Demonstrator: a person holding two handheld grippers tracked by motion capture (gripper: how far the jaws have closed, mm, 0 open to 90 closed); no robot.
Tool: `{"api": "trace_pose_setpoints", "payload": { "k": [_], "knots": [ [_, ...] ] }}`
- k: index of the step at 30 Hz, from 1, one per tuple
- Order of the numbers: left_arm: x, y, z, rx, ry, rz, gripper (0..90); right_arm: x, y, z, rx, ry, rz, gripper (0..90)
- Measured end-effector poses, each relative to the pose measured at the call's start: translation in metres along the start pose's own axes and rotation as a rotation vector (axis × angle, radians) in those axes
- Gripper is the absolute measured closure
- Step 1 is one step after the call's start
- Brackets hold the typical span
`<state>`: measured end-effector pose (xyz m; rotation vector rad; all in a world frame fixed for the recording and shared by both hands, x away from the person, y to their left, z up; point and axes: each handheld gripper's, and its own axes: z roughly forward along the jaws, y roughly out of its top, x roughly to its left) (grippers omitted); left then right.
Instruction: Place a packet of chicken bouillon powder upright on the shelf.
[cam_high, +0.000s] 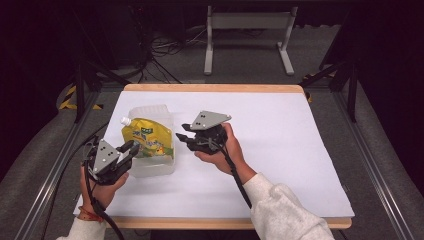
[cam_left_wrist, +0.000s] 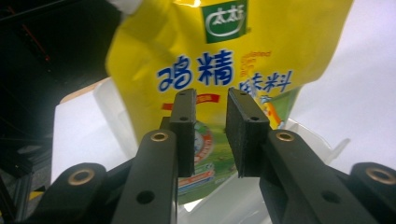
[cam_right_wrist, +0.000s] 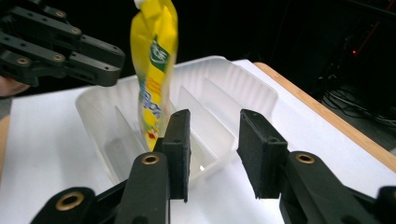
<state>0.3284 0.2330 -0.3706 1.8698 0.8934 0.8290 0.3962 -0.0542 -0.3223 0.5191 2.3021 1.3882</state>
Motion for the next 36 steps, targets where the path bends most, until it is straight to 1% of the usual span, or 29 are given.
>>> {"api": "trace_pose_setpoints", "payload": {
  "k": [2,5,6,7,12,14,15,17,20,21,22,23,24,25,26,27,29,32,34,36],
  "knots": [
    [-0.005,0.001,0.001,0.002,-0.014,0.002,69.1,-0.004,-0.002,-0.005,0.011,-0.016,-0.008,63.8],
    [-0.013,0.003,0.002,0.005,-0.029,0.023,67.6,-0.009,-0.005,-0.012,0.024,-0.032,-0.012,63.4],
    [-0.013,0.003,0.002,0.005,-0.029,0.023,67.1,-0.009,-0.005,-0.012,0.024,-0.032,-0.012,63.4],
    [-0.016,0.004,0.003,0.006,-0.043,0.030,67.1,-0.011,-0.007,-0.014,0.031,-0.036,-0.015,63.1],
    [-0.025,0.006,0.004,0.003,-0.068,0.048,64.9,-0.017,-0.013,-0.026,0.060,-0.068,-0.032,62.0],
    [-0.029,0.006,0.006,0.005,-0.071,0.050,61.5,-0.019,-0.016,-0.031,0.063,-0.078,-0.035,60.4],
    [-0.031,0.006,0.006,0.004,-0.065,0.050,57.6,-0.021,-0.017,-0.033,0.069,-0.087,-0.039,59.1],
    [-0.035,0.005,0.007,0.003,-0.087,0.056,56.3,-0.023,-0.020,-0.037,0.084,-0.111,-0.054,57.2],
    [-0.040,0.005,0.007,0.009,-0.098,0.073,52.1,-0.025,-0.023,-0.043,0.108,-0.132,-0.073,55.3],
    [-0.043,0.005,0.008,0.009,-0.100,0.069,50.1,-0.026,-0.025,-0.045,0.113,-0.136,-0.080,54.6],
    [-0.045,0.004,0.008,0.010,-0.109,0.074,48.6,-0.027,-0.026,-0.047,0.122,-0.143,-0.088,54.0],
    [-0.045,0.004,0.008,0.010,-0.109,0.074,47.4,-0.028,-0.027,-0.049,0.126,-0.149,-0.091,53.8],
    [-0.050,0.004,0.008,0.015,-0.113,0.087,46.2,-0.029,-0.028,-0.051,0.129,-0.151,-0.093,53.1],
    [-0.050,0.004,0.008,0.015,-0.113,0.087,44.9,-0.030,-0.029,-0.053,0.135,-0.154,-0.096,52.5],
    [-0.054,0.003,0.008,0.017,-0.121,0.098,43.1,-0.031,-0.030,-0.055,0.139,-0.158,-0.099,52.0],
    [-0.054,0.003,0.008,0.017,-0.121,0.098,41.0,-0.033,-0.031,-0.057,0.143,-0.158,-0.096,51.3],
    [-0.058,0.002,0.008,0.018,-0.122,0.101,39.6,-0.034,-0.032,-0.059,0.146,-0.162,-0.095,50.5],
    [-0.062,0.000,0.008,0.023,-0.133,0.104,36.2,-0.036,-0.037,-0.064,0.162,-0.171,-0.097,48.4],
    [-0.065,-0.002,0.008,0.024,-0.146,0.109,33.6,-0.038,-0.041,-0.067,0.175,-0.175,-0.095,46.8],
    [-0.068,-0.004,0.007,0.019,-0.161,0.107,31.5,-0.039,-0.045,-0.069,0.189,-0.180,-0.104,45.2]
  ]
}}
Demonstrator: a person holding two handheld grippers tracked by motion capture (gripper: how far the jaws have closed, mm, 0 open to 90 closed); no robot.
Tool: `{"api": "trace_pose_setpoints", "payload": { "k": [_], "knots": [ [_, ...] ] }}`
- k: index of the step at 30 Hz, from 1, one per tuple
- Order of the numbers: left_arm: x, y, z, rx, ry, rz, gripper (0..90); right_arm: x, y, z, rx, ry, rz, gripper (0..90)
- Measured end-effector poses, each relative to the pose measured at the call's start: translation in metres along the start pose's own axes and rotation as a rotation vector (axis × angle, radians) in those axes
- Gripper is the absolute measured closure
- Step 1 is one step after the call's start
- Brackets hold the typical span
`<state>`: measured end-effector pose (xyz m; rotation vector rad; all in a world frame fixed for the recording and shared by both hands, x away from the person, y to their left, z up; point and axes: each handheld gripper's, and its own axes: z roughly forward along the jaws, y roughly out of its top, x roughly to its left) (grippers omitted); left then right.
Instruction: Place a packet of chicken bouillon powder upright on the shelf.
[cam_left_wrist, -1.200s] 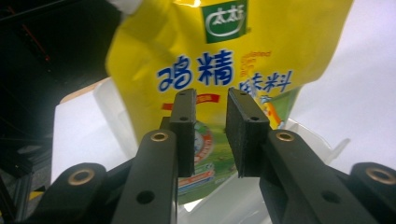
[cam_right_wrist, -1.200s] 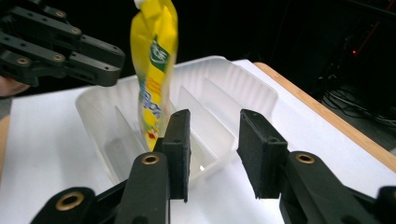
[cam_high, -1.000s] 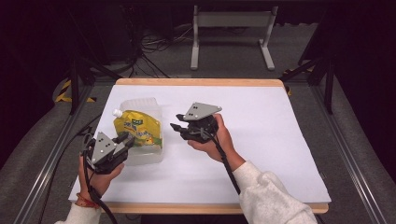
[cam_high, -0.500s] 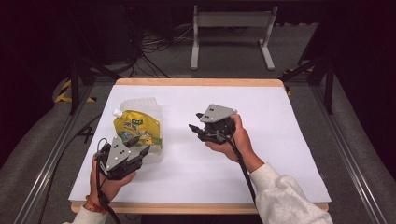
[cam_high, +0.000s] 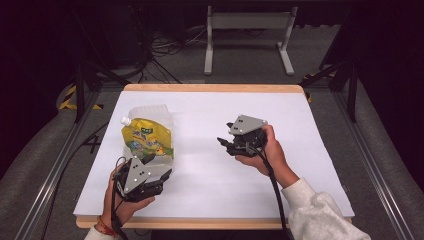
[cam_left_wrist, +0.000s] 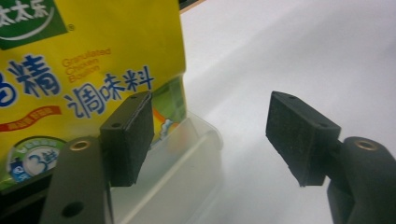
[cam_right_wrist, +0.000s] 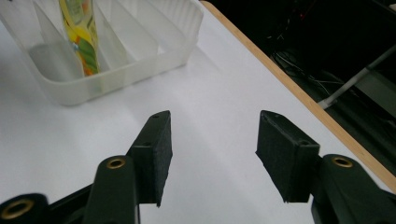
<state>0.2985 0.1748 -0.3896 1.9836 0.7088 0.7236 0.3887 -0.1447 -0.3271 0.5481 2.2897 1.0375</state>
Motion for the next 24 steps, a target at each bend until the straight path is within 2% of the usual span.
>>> {"api": "trace_pose_setpoints", "payload": {
  "k": [8,9,17,22,24],
  "knots": [
    [-0.009,-0.003,0.001,0.000,-0.035,0.000,25.3,-0.004,-0.017,-0.005,0.053,-0.019,-0.007,37.5],
    [-0.011,-0.004,0.001,0.003,-0.036,0.010,25.3,-0.004,-0.019,-0.006,0.058,-0.022,-0.006,36.6],
    [-0.022,-0.013,0.010,0.054,-0.080,0.017,22.6,-0.009,-0.039,-0.012,0.108,-0.055,-0.005,30.7],
    [-0.027,-0.017,0.015,0.087,-0.092,0.040,21.7,-0.009,-0.055,-0.016,0.141,-0.073,-0.014,27.2],
    [-0.028,-0.018,0.016,0.094,-0.104,0.032,21.3,-0.010,-0.061,-0.018,0.151,-0.077,-0.011,25.8]
  ]
}}
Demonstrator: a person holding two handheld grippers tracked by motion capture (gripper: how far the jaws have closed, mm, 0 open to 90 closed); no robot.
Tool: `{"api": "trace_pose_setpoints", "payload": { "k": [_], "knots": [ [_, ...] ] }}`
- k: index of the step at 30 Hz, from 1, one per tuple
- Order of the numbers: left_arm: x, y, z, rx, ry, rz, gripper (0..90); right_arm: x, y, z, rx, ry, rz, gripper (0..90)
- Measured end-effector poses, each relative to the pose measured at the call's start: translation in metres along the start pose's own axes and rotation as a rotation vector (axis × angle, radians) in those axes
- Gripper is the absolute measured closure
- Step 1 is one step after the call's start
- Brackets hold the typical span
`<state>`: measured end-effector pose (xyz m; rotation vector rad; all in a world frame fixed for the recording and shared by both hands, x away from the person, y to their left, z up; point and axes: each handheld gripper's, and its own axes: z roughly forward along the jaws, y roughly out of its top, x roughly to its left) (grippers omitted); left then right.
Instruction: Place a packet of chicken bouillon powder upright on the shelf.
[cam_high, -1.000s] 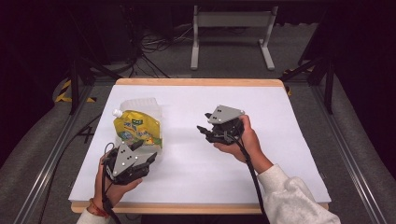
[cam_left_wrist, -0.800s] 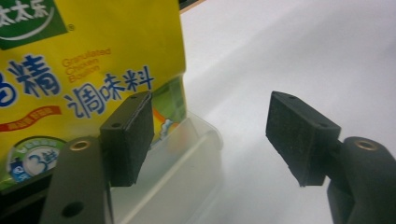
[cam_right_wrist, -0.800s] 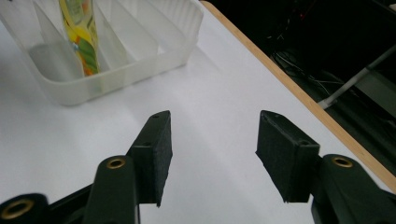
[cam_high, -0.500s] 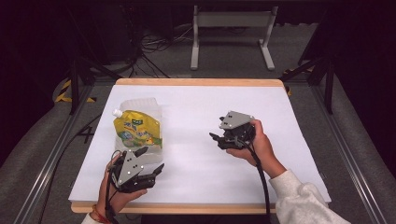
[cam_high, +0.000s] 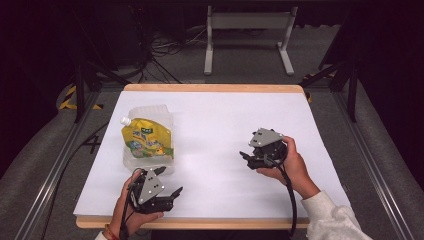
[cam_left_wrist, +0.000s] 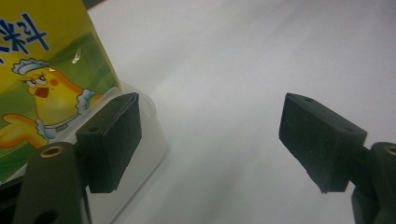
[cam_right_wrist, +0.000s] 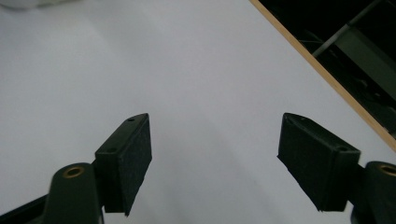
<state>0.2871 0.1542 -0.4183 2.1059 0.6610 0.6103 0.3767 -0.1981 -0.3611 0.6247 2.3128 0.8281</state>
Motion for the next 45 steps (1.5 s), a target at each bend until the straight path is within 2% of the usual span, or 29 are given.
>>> {"api": "trace_pose_setpoints", "payload": {
  "k": [8,13,16,17,20,27,35,36,39,42,45],
  "knots": [
    [-0.002,-0.004,0.007,0.034,-0.011,0.017,19.9,-0.004,-0.022,-0.007,0.032,-0.026,0.018,23.0],
    [-0.001,-0.006,0.011,0.057,-0.017,0.023,19.2,-0.006,-0.043,-0.015,0.037,-0.035,0.044,21.5],
    [-0.001,-0.005,0.013,0.060,-0.021,0.024,19.1,-0.006,-0.051,-0.018,0.029,-0.042,0.057,21.3],
    [-0.002,-0.005,0.013,0.064,-0.019,0.026,18.9,-0.007,-0.061,-0.022,0.021,-0.054,0.078,21.0],
    [-0.002,-0.005,0.014,0.065,-0.027,0.031,18.8,-0.007,-0.073,-0.027,0.020,-0.066,0.092,20.8],
    [-0.001,-0.004,0.016,0.074,-0.050,0.027,18.1,-0.008,-0.096,-0.036,0.019,-0.097,0.101,20.1],
    [-0.001,-0.004,0.018,0.082,-0.054,0.028,17.7,-0.009,-0.121,-0.047,0.036,-0.135,0.116,19.4],
    [-0.002,-0.005,0.018,0.081,-0.060,0.026,17.5,-0.009,-0.129,-0.049,0.036,-0.139,0.133,19.2],
    [-0.001,-0.008,0.016,0.095,-0.059,0.029,17.4,-0.009,-0.138,-0.053,0.032,-0.142,0.154,19.1],
    [0.001,-0.011,0.015,0.092,-0.059,0.013,17.4,-0.008,-0.147,-0.056,0.020,-0.148,0.172,18.4],
    [0.002,-0.012,0.014,0.092,-0.056,0.013,17.3,-0.007,-0.155,-0.061,0.010,-0.152,0.198,18.0]
  ]
}}
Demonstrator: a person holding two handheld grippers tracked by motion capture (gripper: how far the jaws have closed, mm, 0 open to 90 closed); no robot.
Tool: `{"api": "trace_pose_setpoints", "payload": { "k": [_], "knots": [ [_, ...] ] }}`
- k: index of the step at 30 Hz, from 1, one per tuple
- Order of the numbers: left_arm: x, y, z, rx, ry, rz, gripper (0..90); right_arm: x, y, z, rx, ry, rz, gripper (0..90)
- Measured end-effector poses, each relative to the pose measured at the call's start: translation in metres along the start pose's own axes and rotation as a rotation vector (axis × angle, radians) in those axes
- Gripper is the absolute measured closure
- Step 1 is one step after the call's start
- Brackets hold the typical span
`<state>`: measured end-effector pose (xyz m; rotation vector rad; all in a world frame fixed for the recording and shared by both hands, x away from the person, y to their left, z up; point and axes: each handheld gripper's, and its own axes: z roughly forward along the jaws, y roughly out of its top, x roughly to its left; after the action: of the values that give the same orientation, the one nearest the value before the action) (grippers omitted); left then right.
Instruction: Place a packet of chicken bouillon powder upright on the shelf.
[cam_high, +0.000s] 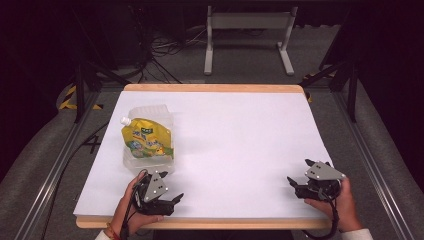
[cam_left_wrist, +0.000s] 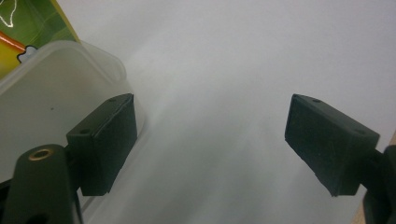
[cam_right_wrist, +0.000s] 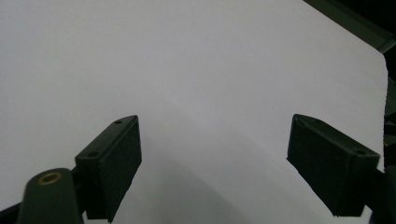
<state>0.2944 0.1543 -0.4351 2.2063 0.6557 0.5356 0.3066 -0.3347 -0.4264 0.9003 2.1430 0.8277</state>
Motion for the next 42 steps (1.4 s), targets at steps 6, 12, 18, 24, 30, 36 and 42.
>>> {"api": "trace_pose_setpoints", "payload": {
  "k": [6,12,18,24,30,36,42],
  "knots": [
    [0.004,-0.004,0.000,0.001,-0.003,-0.006,17.2,-0.003,-0.016,-0.010,-0.002,-0.012,0.051,17.5],
    [0.006,-0.006,0.001,0.003,-0.012,-0.007,17.0,-0.009,-0.036,-0.020,-0.006,-0.025,0.129,17.1],
    [0.009,-0.008,0.001,0.003,-0.014,-0.010,16.9,-0.013,-0.052,-0.032,-0.019,-0.048,0.208,16.8],
    [0.011,-0.009,0.001,0.006,-0.010,-0.010,16.9,-0.017,-0.057,-0.038,-0.044,-0.065,0.240,16.5],
    [0.009,-0.007,0.001,-0.003,-0.018,-0.017,16.8,-0.016,-0.056,-0.040,-0.062,-0.075,0.244,16.5],
    [0.009,-0.010,0.003,-0.005,-0.032,-0.027,16.9,-0.010,-0.049,-0.040,-0.073,-0.078,0.221,16.4],
    [0.009,-0.010,0.005,-0.003,-0.041,-0.026,16.9,-0.005,-0.047,-0.037,-0.061,-0.071,0.200,16.3]
  ]
}}
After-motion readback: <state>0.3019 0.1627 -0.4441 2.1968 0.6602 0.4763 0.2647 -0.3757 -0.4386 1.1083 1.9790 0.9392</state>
